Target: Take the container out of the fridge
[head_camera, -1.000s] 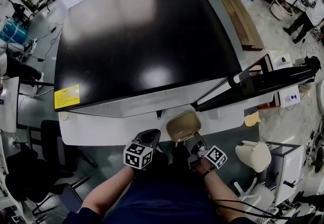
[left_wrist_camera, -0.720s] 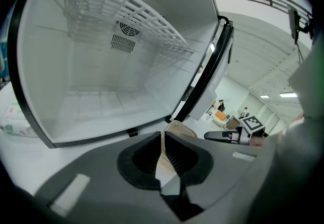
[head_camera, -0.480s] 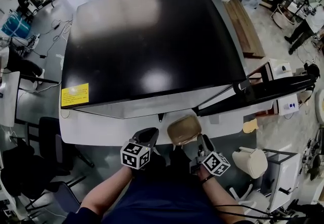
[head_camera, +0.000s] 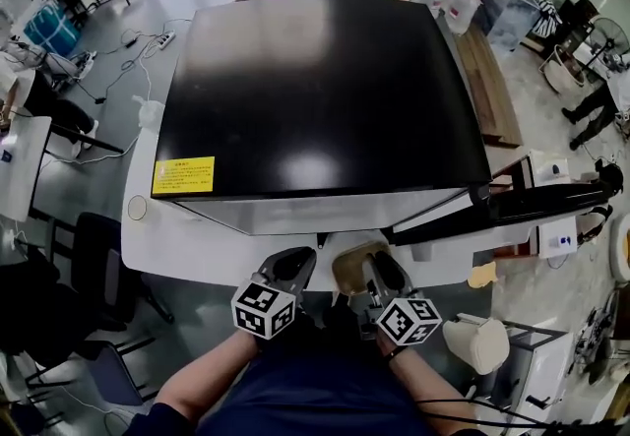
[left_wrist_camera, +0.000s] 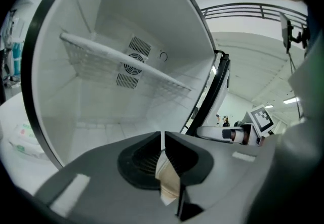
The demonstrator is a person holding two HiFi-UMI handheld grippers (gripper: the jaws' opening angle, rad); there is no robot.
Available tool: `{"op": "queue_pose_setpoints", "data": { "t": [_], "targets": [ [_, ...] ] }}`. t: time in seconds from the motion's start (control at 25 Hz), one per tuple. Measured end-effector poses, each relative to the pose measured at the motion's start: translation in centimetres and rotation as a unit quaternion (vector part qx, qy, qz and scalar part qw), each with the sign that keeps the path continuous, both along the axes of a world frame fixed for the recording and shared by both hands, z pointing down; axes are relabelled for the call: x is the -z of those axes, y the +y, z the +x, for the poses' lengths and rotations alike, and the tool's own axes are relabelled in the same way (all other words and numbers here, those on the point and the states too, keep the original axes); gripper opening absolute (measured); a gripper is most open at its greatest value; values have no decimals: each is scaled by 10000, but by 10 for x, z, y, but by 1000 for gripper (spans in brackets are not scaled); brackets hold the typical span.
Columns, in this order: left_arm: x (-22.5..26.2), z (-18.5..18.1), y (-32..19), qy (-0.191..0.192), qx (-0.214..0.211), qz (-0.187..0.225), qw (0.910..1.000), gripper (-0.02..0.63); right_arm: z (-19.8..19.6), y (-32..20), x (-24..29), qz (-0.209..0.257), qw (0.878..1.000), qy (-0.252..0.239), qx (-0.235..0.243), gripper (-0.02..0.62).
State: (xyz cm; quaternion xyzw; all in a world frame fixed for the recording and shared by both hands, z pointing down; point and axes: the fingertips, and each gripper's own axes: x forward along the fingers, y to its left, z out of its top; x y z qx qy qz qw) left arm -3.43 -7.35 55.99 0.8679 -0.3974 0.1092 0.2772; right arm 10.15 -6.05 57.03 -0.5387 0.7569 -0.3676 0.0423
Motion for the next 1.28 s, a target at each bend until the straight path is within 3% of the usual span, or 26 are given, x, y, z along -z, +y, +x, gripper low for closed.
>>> {"op": "queue_pose_setpoints", "data": {
  "t": [0.24, 0.4, 0.56, 0.92, 1.28],
  "targets": [
    [33, -2, -5, -108, 94, 566, 9983, 25, -34, -17, 45, 714, 9932, 579, 713, 94],
    [55, -5, -6, -100, 197, 835, 9963, 25, -50, -25, 75, 1209, 9824, 933, 1072, 31],
    [74, -8, -12, -31, 366, 964, 9947, 25, -64, -31, 96, 1500, 9699, 1294, 1415, 29],
    [81, -19, -17, -69, 544, 1075, 9927, 25, -82, -29, 108, 1931, 9524, 1621, 1712, 17],
    [77, -15, -18, -85, 498, 1039, 9933, 25, -79, -29, 107, 1967, 9512, 1680, 1681, 11]
  ]
}}
